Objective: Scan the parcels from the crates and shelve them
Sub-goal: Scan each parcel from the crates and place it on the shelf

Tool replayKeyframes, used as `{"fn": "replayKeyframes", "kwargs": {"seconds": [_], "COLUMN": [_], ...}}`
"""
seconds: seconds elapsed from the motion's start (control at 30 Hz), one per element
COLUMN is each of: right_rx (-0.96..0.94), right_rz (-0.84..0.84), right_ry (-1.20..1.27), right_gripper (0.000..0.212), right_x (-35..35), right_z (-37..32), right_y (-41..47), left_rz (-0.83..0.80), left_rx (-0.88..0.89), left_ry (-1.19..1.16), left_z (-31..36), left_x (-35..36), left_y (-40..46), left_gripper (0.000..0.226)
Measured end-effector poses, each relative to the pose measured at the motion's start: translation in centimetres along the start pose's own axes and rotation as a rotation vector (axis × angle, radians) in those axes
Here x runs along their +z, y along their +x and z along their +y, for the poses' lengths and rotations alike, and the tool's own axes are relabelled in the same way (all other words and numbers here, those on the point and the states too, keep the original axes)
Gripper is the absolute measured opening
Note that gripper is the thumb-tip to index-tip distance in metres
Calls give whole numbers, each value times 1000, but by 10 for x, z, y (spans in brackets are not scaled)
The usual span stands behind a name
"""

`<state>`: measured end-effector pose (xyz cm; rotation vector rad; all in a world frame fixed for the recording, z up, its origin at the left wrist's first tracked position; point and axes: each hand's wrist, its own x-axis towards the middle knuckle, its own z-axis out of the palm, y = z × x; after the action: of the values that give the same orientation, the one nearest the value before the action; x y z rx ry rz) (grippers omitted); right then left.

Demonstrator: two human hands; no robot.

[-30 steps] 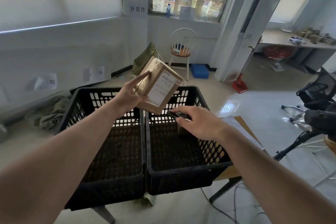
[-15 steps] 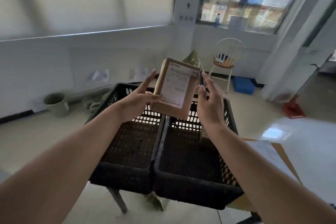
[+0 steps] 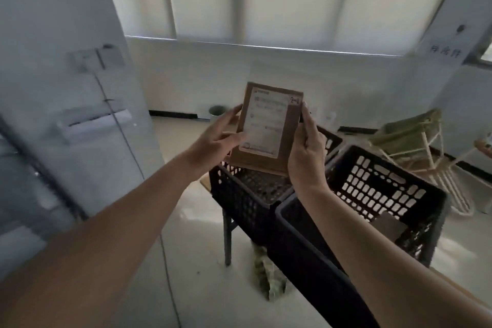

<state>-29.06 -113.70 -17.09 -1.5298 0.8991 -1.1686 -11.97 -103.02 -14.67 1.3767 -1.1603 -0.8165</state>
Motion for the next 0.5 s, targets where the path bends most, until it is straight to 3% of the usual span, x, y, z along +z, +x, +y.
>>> {"fn": "replayKeyframes", "kwargs": {"seconds": [0.3,0.5], "right_rx": [-125,-148], "right_rz": [-390,-562], "right_ry": [129,163], "right_gripper": [47,47], "right_x": [139,246], "right_z": [-51,-73], "right_y": [-106,-211], "left_rz": [496,701], "left_rx": [116,108], "left_ry": [448,584], "left_z": [10,9], "left_x": [-113,-191], "left_y": [-171,-307], "left_gripper": [68,68]}}
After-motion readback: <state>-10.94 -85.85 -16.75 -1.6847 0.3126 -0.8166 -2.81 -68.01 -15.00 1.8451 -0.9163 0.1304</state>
